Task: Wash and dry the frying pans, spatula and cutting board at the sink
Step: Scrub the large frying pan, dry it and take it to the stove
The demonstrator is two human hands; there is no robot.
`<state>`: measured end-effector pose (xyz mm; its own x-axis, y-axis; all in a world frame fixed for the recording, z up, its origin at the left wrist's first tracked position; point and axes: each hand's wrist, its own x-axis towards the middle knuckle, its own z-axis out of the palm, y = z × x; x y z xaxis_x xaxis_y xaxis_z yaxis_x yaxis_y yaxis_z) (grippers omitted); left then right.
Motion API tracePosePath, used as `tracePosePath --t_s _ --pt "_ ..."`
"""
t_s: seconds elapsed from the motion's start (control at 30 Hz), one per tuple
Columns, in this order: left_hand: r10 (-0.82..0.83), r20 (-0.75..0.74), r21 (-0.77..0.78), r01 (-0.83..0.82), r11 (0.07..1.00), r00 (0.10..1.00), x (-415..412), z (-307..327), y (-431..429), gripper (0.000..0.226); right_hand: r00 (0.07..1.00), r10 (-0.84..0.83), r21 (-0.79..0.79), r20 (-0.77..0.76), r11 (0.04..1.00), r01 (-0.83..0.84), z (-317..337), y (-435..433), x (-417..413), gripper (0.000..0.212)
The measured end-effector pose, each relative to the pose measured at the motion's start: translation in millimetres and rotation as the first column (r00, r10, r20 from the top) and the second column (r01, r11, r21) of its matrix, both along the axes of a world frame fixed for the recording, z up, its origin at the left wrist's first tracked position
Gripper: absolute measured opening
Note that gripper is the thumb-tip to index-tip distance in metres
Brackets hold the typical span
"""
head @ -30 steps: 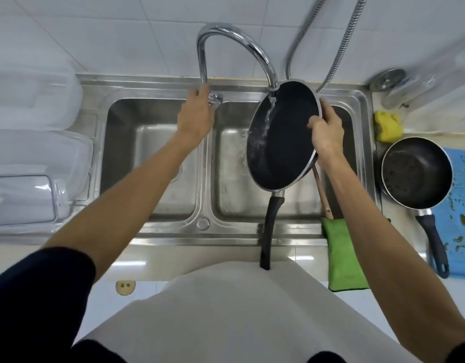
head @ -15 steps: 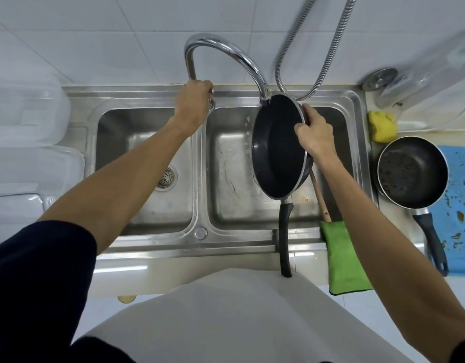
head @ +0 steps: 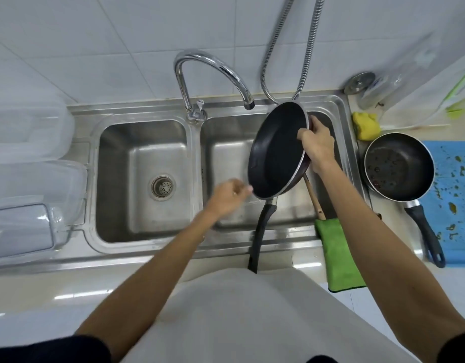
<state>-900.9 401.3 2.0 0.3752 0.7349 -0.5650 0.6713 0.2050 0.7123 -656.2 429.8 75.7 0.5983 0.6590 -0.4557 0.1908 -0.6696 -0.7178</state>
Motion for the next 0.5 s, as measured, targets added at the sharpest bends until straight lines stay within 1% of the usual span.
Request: tracePosePath --t_s 0.03,0.1,0.17,0.23,0.27,0.3,0.37,0.4,0.43,0.5 --pt "-0.058 -0.004 -0.037 0.058 0.998 0.998 2.2 -3.1 -21.6 0.036 1.0 -0.019 0.015 -0.021 1.0 0.02 -2.8 -4.0 5.6 0.051" --pt "-0.087 -0.003 -0.089 0.087 0.992 0.996 6.8 -5.4 -53.0 0.051 0.996 -0.056 0.062 -0.068 0.996 0.06 -15.4 -12.2 20.7 0.054" --pt "-0.121 0.0 -0.108 0.121 0.987 0.993 11.5 0.7 -73.8 0.049 0.989 -0.088 0.102 -0.121 0.99 0.101 -25.9 -20.8 33.5 0.052" --pt "-0.025 0.052 -0.145 0.032 0.989 0.998 17.8 8.6 -89.4 0.043 0.974 -0.131 0.136 -0.184 0.978 0.157 -7.3 -37.7 28.1 0.044" --pt "0.03 0.059 -0.14 -0.021 0.99 0.998 20.9 12.3 -95.7 0.043 0.965 -0.154 0.158 -0.215 0.969 0.19 7.2 -46.8 21.1 0.039" --pt "0.051 0.035 -0.098 -0.047 0.994 0.998 23.9 17.0 -101.4 0.044 0.955 -0.166 0.187 -0.246 0.959 0.215 15.3 -54.9 18.4 0.033" --pt "0.023 -0.042 0.023 -0.022 0.999 0.999 27.7 23.7 -110.5 0.048 0.935 -0.152 0.245 -0.321 0.94 0.237 19.0 -66.1 19.5 0.029" --pt "0.02 -0.054 0.047 -0.017 0.999 0.998 28.8 26.9 -115.0 0.048 0.923 -0.13 0.255 -0.363 0.939 0.232 18.9 -70.9 22.0 0.033" --pt "0.028 -0.053 0.044 -0.025 0.999 0.998 29.5 30.0 -120.0 0.047 0.908 -0.087 0.255 -0.41 0.945 0.206 20.5 -77.0 24.8 0.045" --pt "0.053 -0.053 0.006 -0.052 0.999 0.997 30.9 36.7 -129.9 0.046 0.883 0.01 0.249 -0.469 0.961 0.122 19.3 -94.9 32.5 0.083"
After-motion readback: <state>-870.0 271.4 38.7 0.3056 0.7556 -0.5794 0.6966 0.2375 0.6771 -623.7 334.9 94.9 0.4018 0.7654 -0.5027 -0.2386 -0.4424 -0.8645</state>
